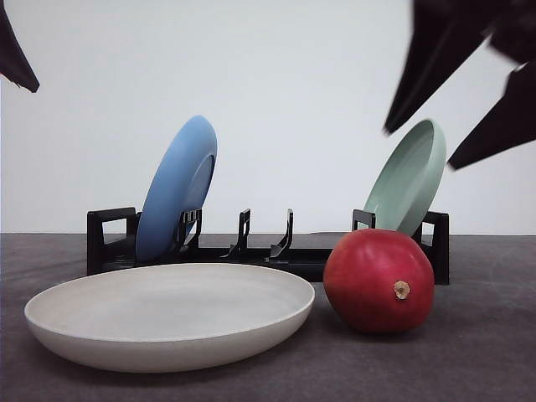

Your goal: Place pomegranate in white plate

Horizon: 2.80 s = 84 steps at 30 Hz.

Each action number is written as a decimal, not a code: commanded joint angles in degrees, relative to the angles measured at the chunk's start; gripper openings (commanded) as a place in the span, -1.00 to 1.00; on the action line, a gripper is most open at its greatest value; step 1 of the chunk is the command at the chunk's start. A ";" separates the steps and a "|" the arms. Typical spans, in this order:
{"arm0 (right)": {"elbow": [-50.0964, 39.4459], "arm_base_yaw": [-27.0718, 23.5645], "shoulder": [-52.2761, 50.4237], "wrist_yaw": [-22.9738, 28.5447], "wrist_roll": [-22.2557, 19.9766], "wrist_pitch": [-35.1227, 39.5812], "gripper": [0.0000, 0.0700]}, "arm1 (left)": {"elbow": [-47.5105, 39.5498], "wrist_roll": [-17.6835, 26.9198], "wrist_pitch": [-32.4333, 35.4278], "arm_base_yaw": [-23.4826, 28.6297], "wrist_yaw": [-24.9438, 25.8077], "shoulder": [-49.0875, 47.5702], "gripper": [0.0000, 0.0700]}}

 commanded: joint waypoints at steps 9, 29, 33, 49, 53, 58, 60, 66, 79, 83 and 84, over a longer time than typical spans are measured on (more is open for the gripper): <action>2.55 2.68 12.65 3.33 0.81 2.84 0.79 | 0.46 -0.24 0.68 -0.15 0.31 0.35 0.11; 2.58 2.64 22.19 -1.34 1.28 4.06 0.52 | 0.46 -0.24 0.66 -0.15 0.31 0.35 0.11; 3.71 2.19 22.07 -1.75 0.60 0.96 0.37 | 0.46 -0.23 0.66 -0.15 0.31 0.35 0.11; 19.47 6.72 23.75 -2.12 -14.20 -12.88 0.37 | 0.46 -0.22 0.66 -0.15 0.31 0.35 0.11; 20.07 9.48 25.95 -2.85 -14.43 -8.73 0.37 | 0.46 -0.20 0.66 -0.15 0.31 0.36 0.11; 20.08 12.85 29.96 -3.14 -15.71 -0.87 0.37 | 0.46 -0.20 0.63 -0.15 0.31 0.37 0.11; 20.08 13.91 31.64 -3.12 -15.82 2.34 0.37 | 0.46 -0.17 0.63 -0.15 0.31 0.37 0.11; 20.08 15.46 36.30 -3.14 -15.93 8.99 0.37 | 0.46 -0.02 0.66 -0.15 0.28 0.37 0.11; 20.08 15.75 39.91 -3.18 -15.95 9.03 0.41 | 0.46 -0.02 0.63 -0.15 0.28 0.37 0.11; 20.10 15.71 39.38 -4.85 -15.51 8.57 0.71 | 0.46 -0.02 0.63 -0.15 0.28 0.37 0.11; 20.10 15.65 38.84 -5.08 -15.51 8.23 0.73 | 0.46 -0.04 0.61 -0.15 0.28 0.37 0.11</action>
